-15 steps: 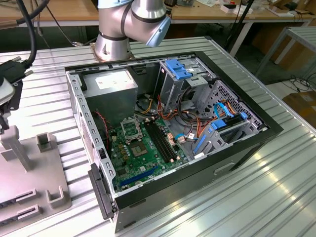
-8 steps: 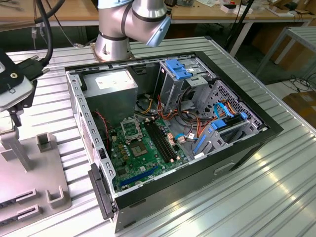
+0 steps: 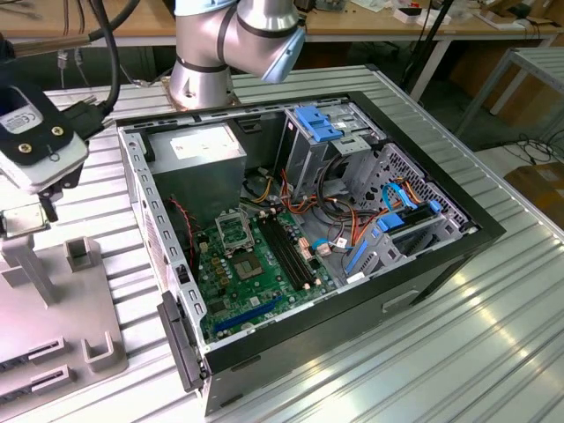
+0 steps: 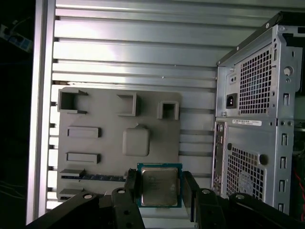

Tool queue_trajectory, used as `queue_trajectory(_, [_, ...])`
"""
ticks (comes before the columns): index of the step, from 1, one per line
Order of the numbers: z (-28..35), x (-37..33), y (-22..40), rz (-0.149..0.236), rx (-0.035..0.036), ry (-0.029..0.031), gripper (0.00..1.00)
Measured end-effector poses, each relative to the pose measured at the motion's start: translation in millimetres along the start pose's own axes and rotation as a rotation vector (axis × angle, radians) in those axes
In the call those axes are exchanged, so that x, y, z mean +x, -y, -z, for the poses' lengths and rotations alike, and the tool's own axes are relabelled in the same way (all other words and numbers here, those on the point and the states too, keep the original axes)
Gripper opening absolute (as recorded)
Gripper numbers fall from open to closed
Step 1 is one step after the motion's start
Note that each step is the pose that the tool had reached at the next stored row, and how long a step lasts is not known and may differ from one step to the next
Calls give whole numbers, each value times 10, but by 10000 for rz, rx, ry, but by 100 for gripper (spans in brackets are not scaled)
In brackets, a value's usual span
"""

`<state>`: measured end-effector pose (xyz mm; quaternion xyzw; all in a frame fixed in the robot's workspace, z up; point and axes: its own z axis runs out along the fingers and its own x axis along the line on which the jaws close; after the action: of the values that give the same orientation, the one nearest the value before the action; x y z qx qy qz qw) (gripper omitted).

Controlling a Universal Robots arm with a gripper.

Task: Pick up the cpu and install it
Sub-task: 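Pick up the cpu and move it towards the insertion slot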

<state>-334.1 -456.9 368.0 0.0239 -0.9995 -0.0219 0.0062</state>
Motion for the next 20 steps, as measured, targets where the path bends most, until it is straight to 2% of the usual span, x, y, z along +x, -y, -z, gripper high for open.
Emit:
queue_trajectory(16, [5,-332,15,-1,0,0,47])
queue_trajectory(20, [6,-470,22,0,0,1,47])
